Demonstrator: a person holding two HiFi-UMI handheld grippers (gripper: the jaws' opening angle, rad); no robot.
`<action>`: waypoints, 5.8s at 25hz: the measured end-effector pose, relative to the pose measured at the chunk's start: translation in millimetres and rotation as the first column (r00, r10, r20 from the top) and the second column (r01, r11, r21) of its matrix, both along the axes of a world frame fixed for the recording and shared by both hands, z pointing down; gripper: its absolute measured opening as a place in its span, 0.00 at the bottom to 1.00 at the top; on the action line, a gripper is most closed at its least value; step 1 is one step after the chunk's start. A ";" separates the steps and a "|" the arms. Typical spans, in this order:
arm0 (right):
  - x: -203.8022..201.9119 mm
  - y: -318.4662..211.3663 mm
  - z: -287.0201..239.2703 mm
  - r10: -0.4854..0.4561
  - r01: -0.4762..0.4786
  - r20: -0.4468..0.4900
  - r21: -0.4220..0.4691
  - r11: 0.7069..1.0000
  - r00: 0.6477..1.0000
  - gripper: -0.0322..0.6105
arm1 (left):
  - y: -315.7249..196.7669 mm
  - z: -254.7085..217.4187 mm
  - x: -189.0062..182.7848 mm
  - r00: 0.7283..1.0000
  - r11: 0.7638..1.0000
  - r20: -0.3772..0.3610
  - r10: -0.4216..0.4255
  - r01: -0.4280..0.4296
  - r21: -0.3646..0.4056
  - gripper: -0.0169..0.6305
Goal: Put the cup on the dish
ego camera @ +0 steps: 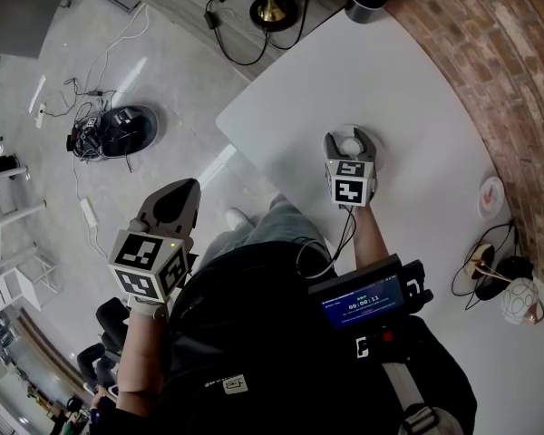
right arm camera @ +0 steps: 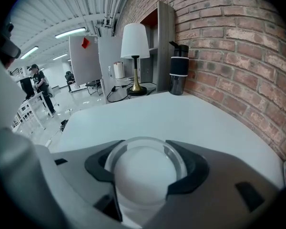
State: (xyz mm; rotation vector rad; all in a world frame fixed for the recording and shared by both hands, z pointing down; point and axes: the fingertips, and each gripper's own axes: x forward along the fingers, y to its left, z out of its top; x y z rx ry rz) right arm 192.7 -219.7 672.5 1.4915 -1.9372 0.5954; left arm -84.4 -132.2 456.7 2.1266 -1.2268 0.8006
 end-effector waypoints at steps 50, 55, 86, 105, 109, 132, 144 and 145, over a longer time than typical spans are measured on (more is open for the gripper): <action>7.2 4.6 -1.1 0.027 -0.027 0.004 0.062 0.998 1.000 0.46 | 7.8 -2.8 6.0 1.000 1.000 -0.002 -0.002 0.002 0.018 0.04; 7.7 5.4 -2.4 0.023 -0.024 0.006 0.065 0.998 1.000 0.46 | 10.6 -3.3 7.0 1.000 1.000 -0.001 0.001 -0.001 0.023 0.04; 14.1 23.7 -36.9 0.008 -0.020 0.073 0.158 0.987 0.997 0.47 | 24.5 -7.3 22.5 0.997 0.996 -0.007 0.076 -0.075 0.046 0.04; 3.0 41.8 -136.2 -0.027 -0.010 0.146 0.246 0.969 0.989 0.47 | 15.9 -14.6 37.0 0.985 0.985 -0.064 0.162 -0.157 0.078 0.04; -14.5 48.6 -177.0 -0.098 0.048 0.162 0.287 0.957 0.982 0.46 | 12.3 -18.8 44.6 0.978 0.978 -0.081 0.191 -0.183 0.097 0.04; -81.1 129.8 -281.4 -0.249 0.111 0.286 0.424 0.899 0.925 0.06 | 18.3 -43.8 69.5 0.929 0.939 -0.181 0.323 -0.290 0.185 0.04; -84.5 132.7 -279.5 -0.199 0.063 0.296 0.413 0.909 0.934 0.06 | 22.5 -46.1 67.2 0.910 0.927 -0.202 0.363 -0.330 0.179 0.04; -84.8 132.2 -279.0 -0.196 0.060 0.298 0.411 0.910 0.934 0.06 | 21.8 -47.2 66.1 0.910 0.927 -0.204 0.362 -0.329 0.181 0.04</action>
